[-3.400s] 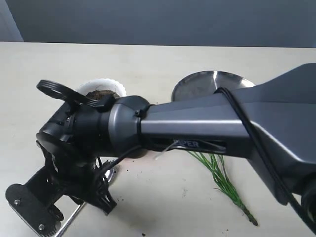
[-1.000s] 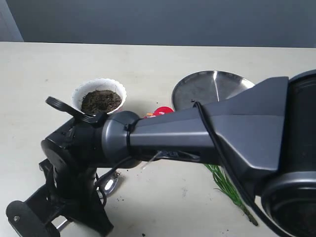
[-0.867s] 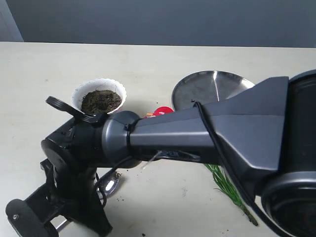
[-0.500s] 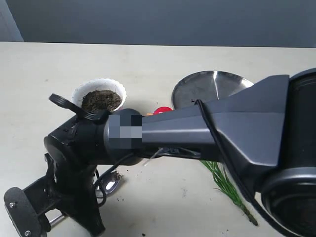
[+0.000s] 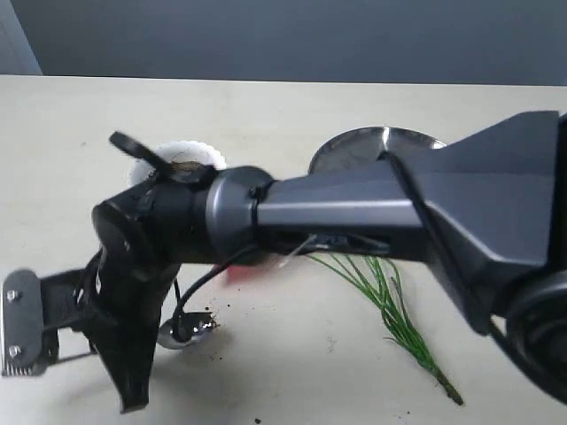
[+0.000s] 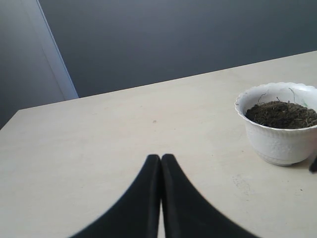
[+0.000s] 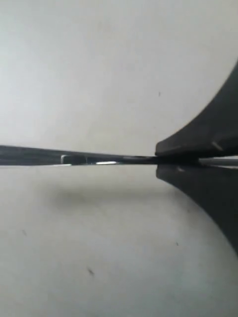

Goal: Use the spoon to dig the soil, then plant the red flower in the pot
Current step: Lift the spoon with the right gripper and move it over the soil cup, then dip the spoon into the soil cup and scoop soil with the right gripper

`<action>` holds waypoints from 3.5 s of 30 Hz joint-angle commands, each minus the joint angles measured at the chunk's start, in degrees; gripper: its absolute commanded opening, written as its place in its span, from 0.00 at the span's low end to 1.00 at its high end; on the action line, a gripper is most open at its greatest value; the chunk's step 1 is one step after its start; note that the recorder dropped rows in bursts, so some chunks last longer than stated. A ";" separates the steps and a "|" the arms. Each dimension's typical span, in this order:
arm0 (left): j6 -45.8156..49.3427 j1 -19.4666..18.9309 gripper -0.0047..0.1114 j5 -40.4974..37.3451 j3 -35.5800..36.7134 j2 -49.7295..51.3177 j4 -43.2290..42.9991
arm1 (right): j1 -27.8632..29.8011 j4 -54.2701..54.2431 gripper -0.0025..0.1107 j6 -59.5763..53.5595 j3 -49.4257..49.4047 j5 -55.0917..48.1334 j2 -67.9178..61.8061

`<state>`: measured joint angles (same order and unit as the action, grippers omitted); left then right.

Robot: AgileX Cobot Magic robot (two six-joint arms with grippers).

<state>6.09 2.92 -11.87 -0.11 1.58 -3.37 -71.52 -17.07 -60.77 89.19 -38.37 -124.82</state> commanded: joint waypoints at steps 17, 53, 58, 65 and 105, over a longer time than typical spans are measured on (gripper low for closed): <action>-0.28 0.09 0.04 0.34 0.11 -0.24 0.25 | 11.08 -14.29 0.02 26.04 0.03 36.69 13.61; -0.28 0.09 0.04 0.34 0.11 -0.24 0.25 | 10.82 -6.15 0.02 50.10 -15.19 80.19 -4.22; -0.28 0.09 0.04 0.34 0.11 -0.24 0.25 | 10.82 -6.39 0.02 49.95 -15.19 80.29 -4.56; -0.28 0.09 0.04 0.34 0.11 -0.24 0.25 | 11.40 -7.55 0.02 43.58 -13.69 88.87 -2.79; -0.28 0.09 0.04 0.34 0.11 -0.24 0.25 | 12.58 -6.93 0.02 43.82 -8.89 78.99 -5.63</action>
<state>6.09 2.92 -11.87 -0.11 1.58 -3.37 -59.08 -24.40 -17.07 80.14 42.64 -128.52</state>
